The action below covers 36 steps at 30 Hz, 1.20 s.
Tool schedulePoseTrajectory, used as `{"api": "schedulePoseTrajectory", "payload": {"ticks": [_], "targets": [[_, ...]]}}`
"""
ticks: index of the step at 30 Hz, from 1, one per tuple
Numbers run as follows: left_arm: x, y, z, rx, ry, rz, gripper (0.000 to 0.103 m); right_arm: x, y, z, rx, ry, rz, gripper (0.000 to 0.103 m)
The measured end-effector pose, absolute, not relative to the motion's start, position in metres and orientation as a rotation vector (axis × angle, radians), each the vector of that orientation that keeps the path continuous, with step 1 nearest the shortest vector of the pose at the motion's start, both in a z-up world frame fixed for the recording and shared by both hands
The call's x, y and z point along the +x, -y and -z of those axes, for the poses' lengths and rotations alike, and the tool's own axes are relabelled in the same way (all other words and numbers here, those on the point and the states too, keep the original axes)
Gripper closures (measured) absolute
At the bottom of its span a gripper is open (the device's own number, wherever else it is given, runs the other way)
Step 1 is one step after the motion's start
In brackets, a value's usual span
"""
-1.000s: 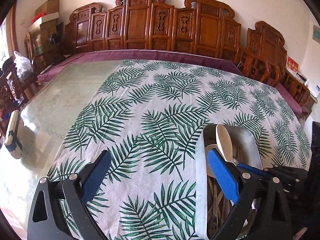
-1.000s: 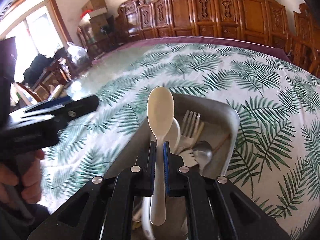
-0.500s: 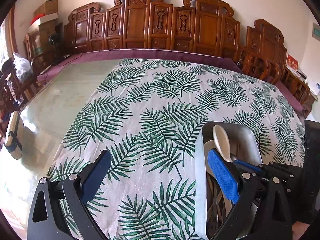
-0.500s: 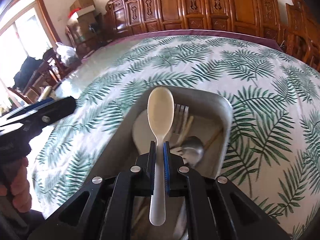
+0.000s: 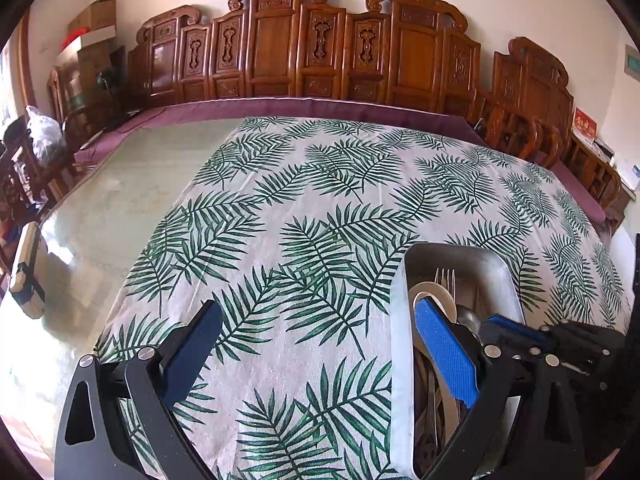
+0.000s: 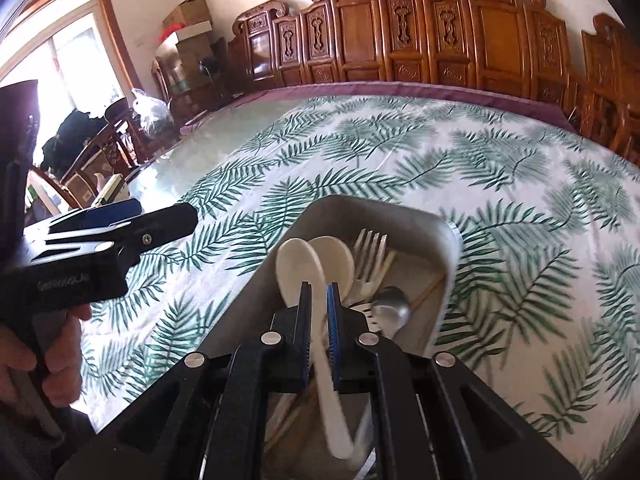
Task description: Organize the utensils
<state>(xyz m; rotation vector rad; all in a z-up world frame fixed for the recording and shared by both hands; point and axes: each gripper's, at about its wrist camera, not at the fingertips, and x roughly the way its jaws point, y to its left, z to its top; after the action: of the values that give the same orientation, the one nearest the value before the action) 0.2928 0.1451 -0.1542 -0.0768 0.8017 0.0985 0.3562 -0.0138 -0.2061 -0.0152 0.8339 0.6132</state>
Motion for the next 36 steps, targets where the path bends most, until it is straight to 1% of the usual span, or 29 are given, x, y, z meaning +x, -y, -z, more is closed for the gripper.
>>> {"api": "schedulePoseTrajectory", "payload": {"ticks": [11, 13, 15, 16, 18, 19, 21, 24, 26, 36], "targets": [[0.292, -0.133, 0.155, -0.063, -0.802, -0.076, 0.010, 0.344, 0.067, 0.184, -0.023, -0.764, -0.563, 0.093], [0.292, -0.128, 0.154, -0.061, -0.798, -0.065, 0.010, 0.341, 0.077, 0.182, -0.021, -0.761, -0.546, 0.082], [0.291, -0.123, 0.153, -0.058, -0.789, -0.048, 0.010, 0.337, 0.085, 0.181, -0.015, -0.752, -0.527, 0.061], [0.290, -0.120, 0.153, -0.053, -0.785, -0.042, 0.009, 0.335, 0.089, 0.180, -0.013, -0.747, -0.515, 0.056], [0.289, -0.114, 0.152, -0.044, -0.776, -0.034, 0.008, 0.330, 0.099, 0.180, -0.011, -0.733, -0.481, 0.040], [0.288, -0.109, 0.151, -0.039, -0.770, -0.025, 0.008, 0.328, 0.105, 0.180, -0.013, -0.727, -0.464, 0.036], [0.287, -0.103, 0.151, -0.033, -0.768, -0.015, 0.008, 0.326, 0.113, 0.182, -0.013, -0.723, -0.433, 0.018], [0.284, -0.090, 0.149, -0.012, -0.759, -0.001, 0.008, 0.323, 0.125, 0.185, -0.010, -0.724, -0.395, 0.006], [0.283, -0.083, 0.146, 0.000, -0.751, 0.004, 0.008, 0.322, 0.133, 0.187, -0.007, -0.734, -0.376, 0.003], [0.251, -0.047, 0.141, 0.028, -0.768, 0.025, 0.008, 0.295, 0.164, 0.178, 0.026, -0.728, -0.341, 0.003]]}}
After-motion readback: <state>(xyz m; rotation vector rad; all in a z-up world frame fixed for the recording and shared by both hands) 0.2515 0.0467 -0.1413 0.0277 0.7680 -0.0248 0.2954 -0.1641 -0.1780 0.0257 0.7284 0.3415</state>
